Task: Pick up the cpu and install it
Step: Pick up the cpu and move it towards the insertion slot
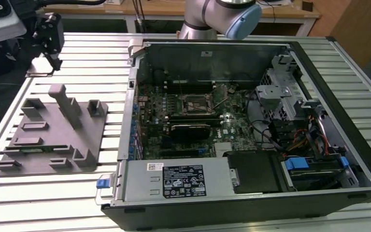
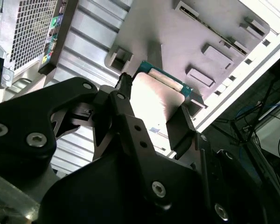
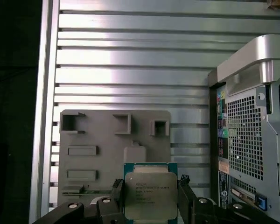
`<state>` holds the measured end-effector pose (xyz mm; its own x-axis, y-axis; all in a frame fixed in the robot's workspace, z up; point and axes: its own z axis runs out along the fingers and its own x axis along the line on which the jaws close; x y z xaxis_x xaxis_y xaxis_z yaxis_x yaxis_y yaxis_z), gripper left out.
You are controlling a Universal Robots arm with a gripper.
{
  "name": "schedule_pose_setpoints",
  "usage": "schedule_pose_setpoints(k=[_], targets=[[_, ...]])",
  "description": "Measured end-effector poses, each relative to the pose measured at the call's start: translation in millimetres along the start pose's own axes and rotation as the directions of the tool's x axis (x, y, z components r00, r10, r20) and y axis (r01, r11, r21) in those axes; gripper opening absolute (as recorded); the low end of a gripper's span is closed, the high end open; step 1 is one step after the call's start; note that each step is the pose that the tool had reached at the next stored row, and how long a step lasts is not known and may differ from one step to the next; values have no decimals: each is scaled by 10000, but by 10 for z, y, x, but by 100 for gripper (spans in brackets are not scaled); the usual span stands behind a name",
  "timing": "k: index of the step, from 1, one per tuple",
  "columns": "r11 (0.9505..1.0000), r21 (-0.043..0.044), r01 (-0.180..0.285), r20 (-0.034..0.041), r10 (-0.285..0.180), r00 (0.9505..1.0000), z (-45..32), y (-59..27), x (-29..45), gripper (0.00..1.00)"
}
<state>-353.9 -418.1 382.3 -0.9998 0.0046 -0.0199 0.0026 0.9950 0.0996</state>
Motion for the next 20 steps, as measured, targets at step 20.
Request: schedule_pose_setpoints(k=[20], targets=[[9997,-259,-5,-1,5,10000,5,1,-404,54]])
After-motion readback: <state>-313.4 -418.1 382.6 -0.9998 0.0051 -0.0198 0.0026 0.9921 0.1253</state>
